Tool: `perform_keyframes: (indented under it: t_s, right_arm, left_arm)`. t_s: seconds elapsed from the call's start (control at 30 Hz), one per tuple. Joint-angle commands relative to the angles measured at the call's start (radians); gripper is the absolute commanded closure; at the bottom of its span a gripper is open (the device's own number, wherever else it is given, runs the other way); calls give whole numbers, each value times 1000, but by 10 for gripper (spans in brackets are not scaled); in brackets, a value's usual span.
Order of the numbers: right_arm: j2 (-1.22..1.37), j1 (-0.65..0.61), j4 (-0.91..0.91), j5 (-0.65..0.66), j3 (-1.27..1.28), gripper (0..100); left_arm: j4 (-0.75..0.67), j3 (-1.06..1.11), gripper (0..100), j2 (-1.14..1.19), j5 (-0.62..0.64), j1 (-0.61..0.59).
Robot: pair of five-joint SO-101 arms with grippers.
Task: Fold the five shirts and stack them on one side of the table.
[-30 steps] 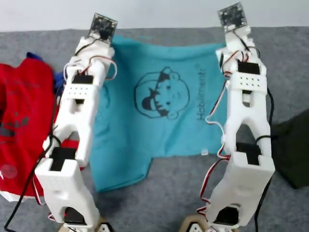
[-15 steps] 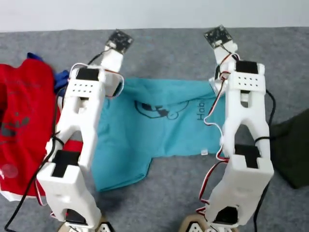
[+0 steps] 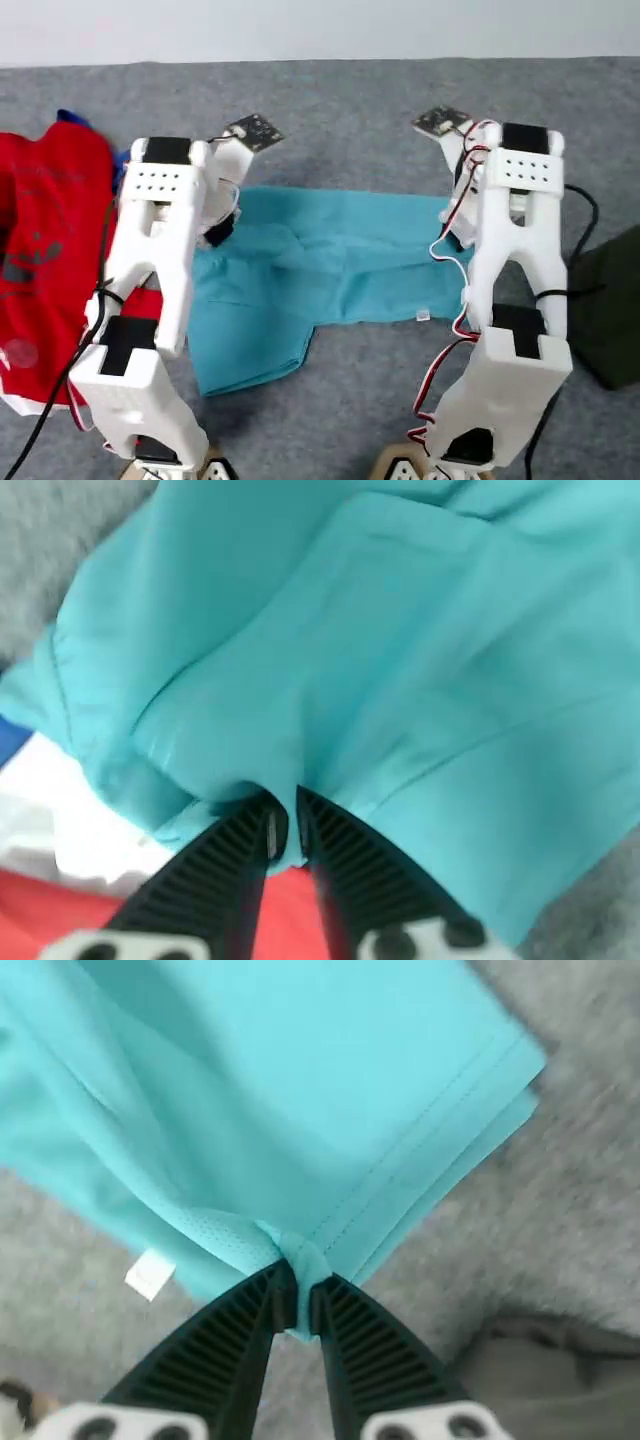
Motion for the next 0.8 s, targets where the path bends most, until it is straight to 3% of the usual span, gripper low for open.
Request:
perform_keyframes:
  t_s: [0.0, 0.57, 0.77]
  right_arm:
    - [-65, 28, 61, 43, 3, 987]
    - [-68, 48, 33, 55, 193, 986]
    - [-76, 47, 48, 52, 167, 845]
  left_arm:
    - [87, -31, 998, -58, -78, -25]
    - [94, 120, 998, -63, -126, -18]
    - [81, 90, 876, -66, -123, -25]
